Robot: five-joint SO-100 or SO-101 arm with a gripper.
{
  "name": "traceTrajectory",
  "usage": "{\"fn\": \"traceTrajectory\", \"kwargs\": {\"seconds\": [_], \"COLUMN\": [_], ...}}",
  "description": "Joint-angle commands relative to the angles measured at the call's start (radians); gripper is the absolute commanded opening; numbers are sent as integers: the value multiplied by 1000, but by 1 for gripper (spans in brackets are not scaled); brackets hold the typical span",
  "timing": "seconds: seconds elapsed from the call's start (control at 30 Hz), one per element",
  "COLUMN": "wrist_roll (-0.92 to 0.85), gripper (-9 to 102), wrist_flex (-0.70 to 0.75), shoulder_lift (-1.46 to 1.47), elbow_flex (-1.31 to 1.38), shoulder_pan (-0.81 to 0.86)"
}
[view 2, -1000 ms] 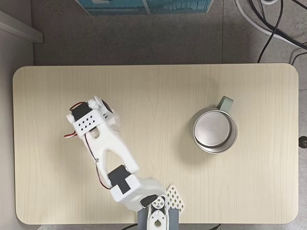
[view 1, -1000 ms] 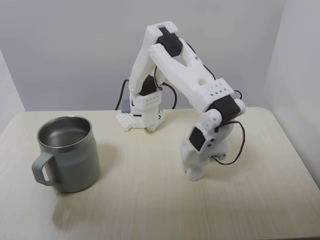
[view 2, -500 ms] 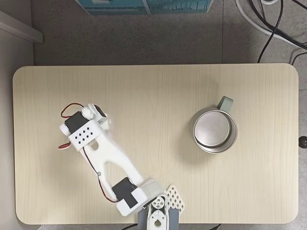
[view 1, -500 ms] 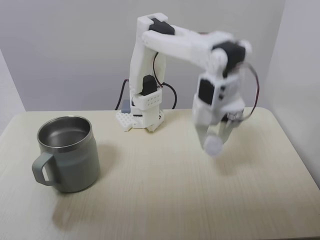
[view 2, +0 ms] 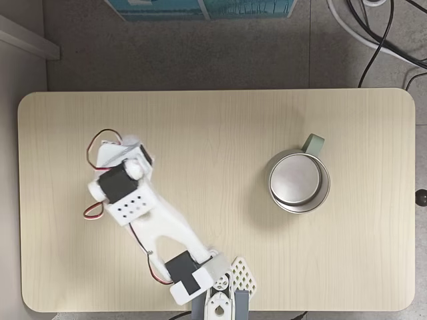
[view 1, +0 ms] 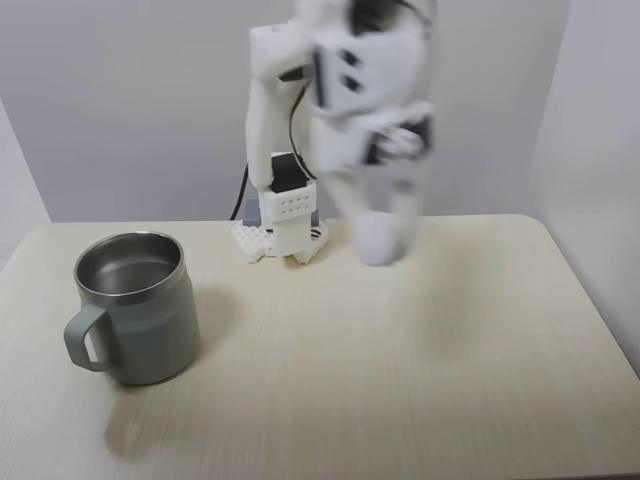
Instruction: Grasp a dressing and put it in the cup.
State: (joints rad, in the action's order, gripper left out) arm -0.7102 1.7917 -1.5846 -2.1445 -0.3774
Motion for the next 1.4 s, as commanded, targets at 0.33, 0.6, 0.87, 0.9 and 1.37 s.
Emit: {"fn": "traceTrajectory", "kwargs": {"seconds": [0.33, 0.6, 0.87, 0.9, 1.37], "wrist_roll": [144, 175, 149, 149, 126], "gripper": [0, 0, 0, 0, 18], "wrist_flex": [28, 28, -132, -158, -267], "shoulder_lift": [183, 265, 370, 379, 382], "elbow_flex": [-17, 160, 509, 545, 664], "shoulder_pan": [676, 954, 1017, 1019, 1037]}}
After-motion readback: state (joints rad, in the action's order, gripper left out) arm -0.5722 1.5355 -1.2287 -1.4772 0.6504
